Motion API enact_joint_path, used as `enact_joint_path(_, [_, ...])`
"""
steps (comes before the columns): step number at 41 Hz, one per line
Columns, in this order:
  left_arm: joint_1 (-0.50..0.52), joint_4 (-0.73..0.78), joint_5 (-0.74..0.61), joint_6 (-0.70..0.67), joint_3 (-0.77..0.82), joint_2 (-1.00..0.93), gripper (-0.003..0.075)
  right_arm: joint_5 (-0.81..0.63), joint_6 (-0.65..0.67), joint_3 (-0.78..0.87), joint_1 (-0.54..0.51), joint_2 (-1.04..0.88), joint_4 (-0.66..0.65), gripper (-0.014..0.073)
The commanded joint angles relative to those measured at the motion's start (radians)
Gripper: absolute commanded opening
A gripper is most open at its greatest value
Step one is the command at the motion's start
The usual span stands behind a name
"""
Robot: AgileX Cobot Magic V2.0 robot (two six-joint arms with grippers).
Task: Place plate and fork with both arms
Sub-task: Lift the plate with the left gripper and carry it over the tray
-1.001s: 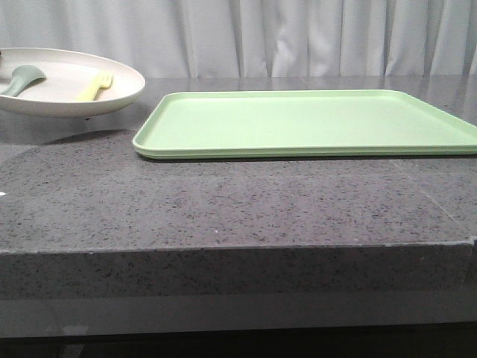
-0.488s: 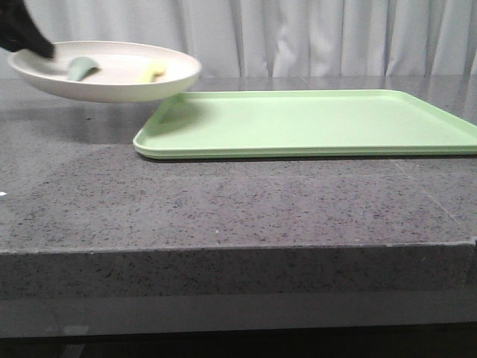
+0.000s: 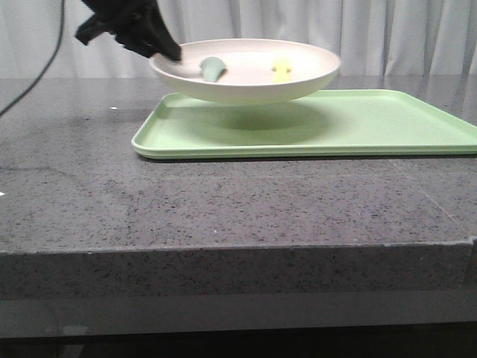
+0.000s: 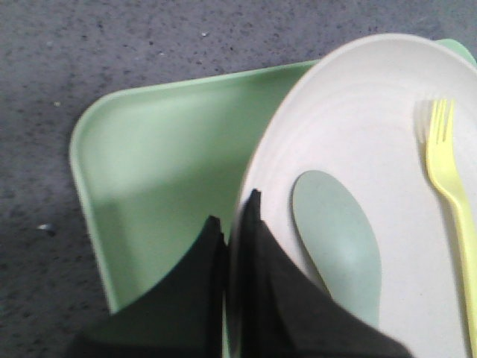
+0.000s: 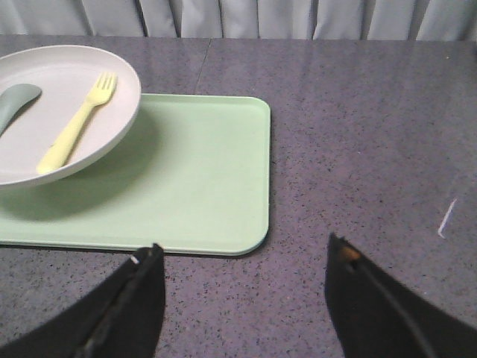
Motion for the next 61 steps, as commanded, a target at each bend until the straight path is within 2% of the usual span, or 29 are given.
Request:
enact_joint_path(1, [-0.037, -0.064, -0.096, -0.053, -0.034, -0.053, -0.0018, -0.075, -0.005, -0.035, -0.005, 0.011, -0.006, 0.0492])
enact_joint_path(6, [-0.074, 0.052, -0.133, -0.155, -0.034, -0.048, -0.0018, -0.075, -0.005, -0.035, -0.005, 0.011, -0.006, 0.0492])
enact_joint_path(8, [-0.08, 0.081, -0.14, -0.155, -0.034, -0.048, -0.0018, -0.075, -0.005, -0.035, -0.005, 0.011, -0.006, 0.0492])
enact_joint_path(61, [-0.09, 0.132, -0.132, -0.155, -0.034, -0.042, -0.0018, -0.075, -0.005, -0.035, -0.005, 0.011, -0.006, 0.0492])
